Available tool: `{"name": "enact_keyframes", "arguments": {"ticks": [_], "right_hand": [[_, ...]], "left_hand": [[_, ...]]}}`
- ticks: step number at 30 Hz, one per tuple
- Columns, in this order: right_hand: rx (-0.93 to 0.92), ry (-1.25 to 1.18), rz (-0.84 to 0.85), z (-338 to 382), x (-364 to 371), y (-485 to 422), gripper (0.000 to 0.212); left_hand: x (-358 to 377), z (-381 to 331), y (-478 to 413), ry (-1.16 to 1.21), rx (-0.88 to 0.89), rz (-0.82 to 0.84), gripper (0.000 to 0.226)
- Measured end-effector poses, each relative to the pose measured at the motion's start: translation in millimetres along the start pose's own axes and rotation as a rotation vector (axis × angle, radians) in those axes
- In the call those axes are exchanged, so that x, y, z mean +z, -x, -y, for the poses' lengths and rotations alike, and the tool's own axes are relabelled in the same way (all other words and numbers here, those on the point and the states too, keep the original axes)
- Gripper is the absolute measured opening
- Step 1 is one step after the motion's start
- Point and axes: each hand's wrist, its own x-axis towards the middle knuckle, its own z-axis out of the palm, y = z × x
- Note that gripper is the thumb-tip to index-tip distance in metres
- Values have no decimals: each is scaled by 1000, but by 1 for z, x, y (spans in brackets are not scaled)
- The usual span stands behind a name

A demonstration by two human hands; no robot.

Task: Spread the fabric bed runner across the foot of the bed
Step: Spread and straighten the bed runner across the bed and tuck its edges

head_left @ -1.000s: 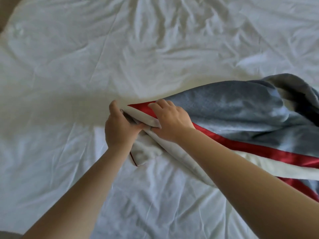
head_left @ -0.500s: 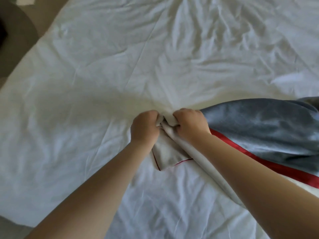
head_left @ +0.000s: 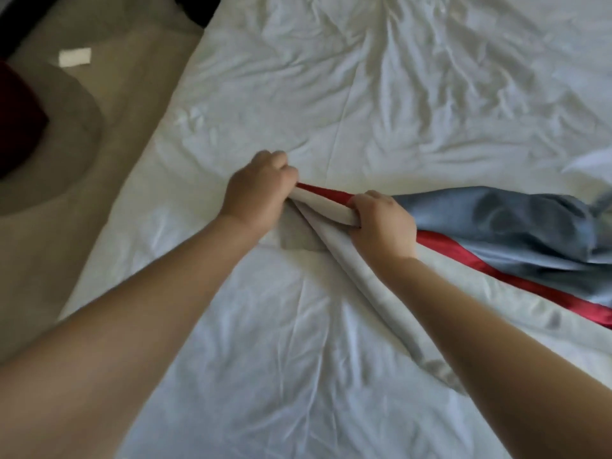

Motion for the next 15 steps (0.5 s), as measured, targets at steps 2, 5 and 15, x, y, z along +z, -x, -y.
{"name": "enact_keyframes", "arguments": {"ticks": [2, 5, 15], "right_hand": [[-32, -19, -8, 31, 0, -7, 20], [-59, -31, 95, 64, 7, -3, 19], [-207, 250, 1065, 46, 35, 85, 31]], "left_hand": [[-16, 30, 0, -15, 21, -80, 20], [-23, 63, 16, -15, 130, -26, 18], [20, 33, 58, 123, 466, 519, 31]]}}
